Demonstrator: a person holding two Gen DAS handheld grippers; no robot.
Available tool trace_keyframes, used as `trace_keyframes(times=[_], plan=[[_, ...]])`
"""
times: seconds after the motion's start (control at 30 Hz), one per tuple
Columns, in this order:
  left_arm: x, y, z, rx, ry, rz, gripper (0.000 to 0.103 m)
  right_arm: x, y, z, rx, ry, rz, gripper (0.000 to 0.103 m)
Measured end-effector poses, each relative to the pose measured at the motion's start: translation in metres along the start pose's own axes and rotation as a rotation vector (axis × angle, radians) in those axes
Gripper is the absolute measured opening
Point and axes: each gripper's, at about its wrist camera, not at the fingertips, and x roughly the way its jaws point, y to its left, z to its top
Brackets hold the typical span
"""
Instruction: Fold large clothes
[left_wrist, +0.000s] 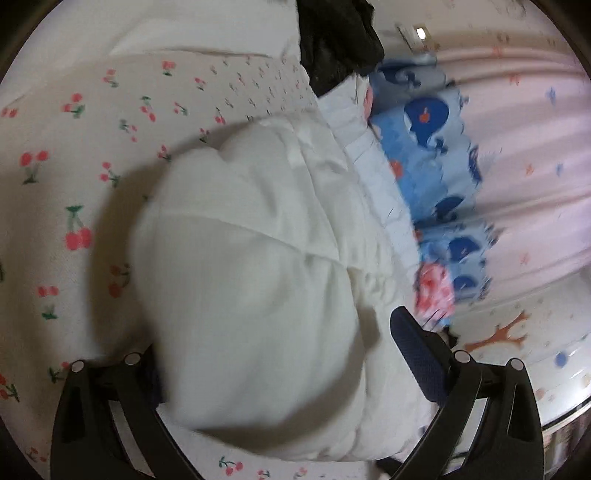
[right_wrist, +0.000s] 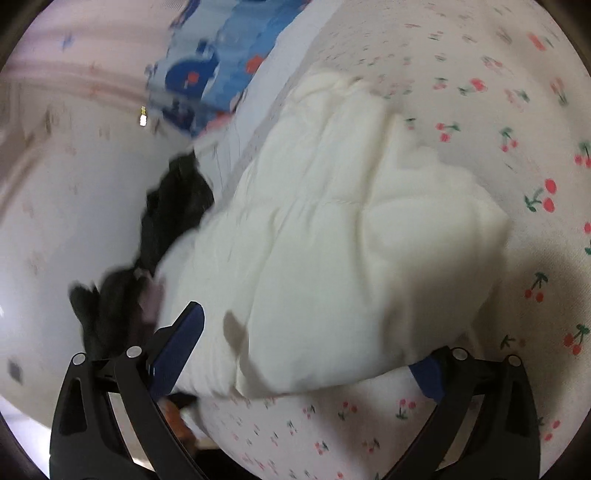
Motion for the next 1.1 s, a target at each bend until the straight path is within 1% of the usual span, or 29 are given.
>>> trace_keyframes(times=[0.03, 0.1, 0.13, 0.17, 0.2, 0.23, 0.3, 0.37, 0.4, 0.47, 0.53, 0.57, 0.6, 0.63, 0.67, 0.7, 0.73, 0.8, 0.83, 0.87, 0.9, 0.93, 0.97, 1.0, 1.03, 1.07, 1.1], plan=[[0.003, -0.005, -0.002, 0.033, 0.005, 0.01, 0.093, 0.0, -0.001, 0.001, -0.003, -0.004, -0.003, 0.097], [0.005, -0.005, -0.002, 0.067, 0.019, 0.019, 0.069, -0.002, -0.001, 0.004, -0.014, -0.015, 0.004, 0.096], [0.006, -0.003, -0.001, 0.059, 0.031, -0.001, 0.063, -0.004, 0.0, 0.005, -0.018, -0.028, 0.026, 0.094], [0.007, -0.004, 0.001, 0.06, 0.041, -0.017, 0.054, -0.006, -0.001, 0.007, -0.016, -0.041, 0.041, 0.074], [0.006, -0.006, 0.002, 0.071, 0.043, -0.017, 0.049, -0.01, -0.003, 0.009, -0.011, -0.049, 0.039, 0.044], [0.005, -0.01, 0.002, 0.087, 0.047, -0.016, 0.047, -0.014, -0.004, 0.012, -0.013, -0.053, 0.052, 0.041], [0.0, -0.019, 0.004, 0.108, 0.064, -0.014, 0.042, -0.019, 0.008, 0.012, -0.057, -0.057, 0.038, 0.032], [-0.01, -0.027, 0.006, 0.115, 0.074, -0.022, 0.039, -0.032, 0.028, 0.008, -0.125, -0.06, 0.037, 0.028], [-0.023, -0.035, 0.004, 0.125, 0.075, -0.032, 0.038, -0.04, 0.037, 0.005, -0.153, -0.062, 0.041, 0.028], [-0.042, -0.045, -0.001, 0.143, 0.077, -0.048, 0.038, -0.061, 0.057, -0.009, -0.213, -0.056, 0.054, 0.028], [-0.077, -0.055, -0.013, 0.175, 0.076, -0.078, 0.038, -0.077, 0.066, -0.026, -0.239, -0.032, 0.066, 0.028], [-0.092, -0.056, -0.019, 0.19, 0.071, -0.076, 0.038, -0.083, 0.065, -0.035, -0.25, -0.009, 0.059, 0.028], [-0.1, -0.054, -0.025, 0.197, 0.072, -0.064, 0.038, -0.086, 0.061, -0.045, -0.254, 0.029, 0.039, 0.033], [-0.105, -0.048, -0.031, 0.198, 0.078, -0.048, 0.039, -0.086, 0.05, -0.056, -0.244, 0.086, 0.003, 0.036], [-0.106, -0.035, -0.038, 0.19, 0.099, -0.025, 0.043, -0.085, 0.038, -0.064, -0.229, 0.126, -0.031, 0.045], [-0.103, -0.021, -0.042, 0.17, 0.117, -0.022, 0.046, -0.089, 0.021, -0.075, -0.197, 0.151, -0.052, 0.048], [-0.099, -0.003, -0.045, 0.112, 0.133, -0.034, 0.048, -0.096, 0.012, -0.081, -0.174, 0.149, -0.047, 0.048], [-0.101, 0.017, -0.049, 0.046, 0.129, -0.076, 0.056, -0.121, 0.009, -0.092, -0.181, 0.094, -0.059, 0.05], [-0.103, 0.018, -0.051, 0.056, 0.114, -0.076, 0.059, -0.138, 0.019, -0.095, -0.231, 0.043, -0.088, 0.052], [-0.105, 0.014, -0.054, 0.087, 0.083, -0.062, 0.067, -0.149, 0.036, -0.096, -0.302, 0.003, -0.115, 0.056], [-0.105, 0.011, -0.056, 0.103, 0.068, -0.054, 0.078, -0.152, 0.051, -0.095, -0.362, -0.016, -0.136, 0.062], [-0.102, 0.006, -0.057, 0.115, 0.057, -0.044, 0.082, -0.148, 0.079, -0.092, -0.465, -0.033, -0.168, 0.065], [-0.099, 0.003, -0.057, 0.113, 0.054, -0.039, 0.086, -0.136, 0.106, -0.088, -0.561, -0.032, -0.195, 0.074], [-0.095, 0.0, -0.057, 0.1, 0.042, -0.022, 0.089, -0.116, 0.133, -0.084, -0.658, -0.022, -0.216, 0.078], [-0.094, -0.002, -0.057, 0.079, 0.024, -0.012, 0.092, -0.092, 0.158, -0.082, -0.745, -0.004, -0.24, 0.085], [-0.092, -0.001, -0.056, 0.049, 0.003, -0.006, 0.096, -0.072, 0.174, -0.08, -0.805, 0.013, -0.259, 0.087], [-0.091, 0.001, -0.054, 0.022, -0.008, 0.002, 0.096, -0.034, 0.197, -0.076, -0.891, 0.041, -0.292, 0.087]])
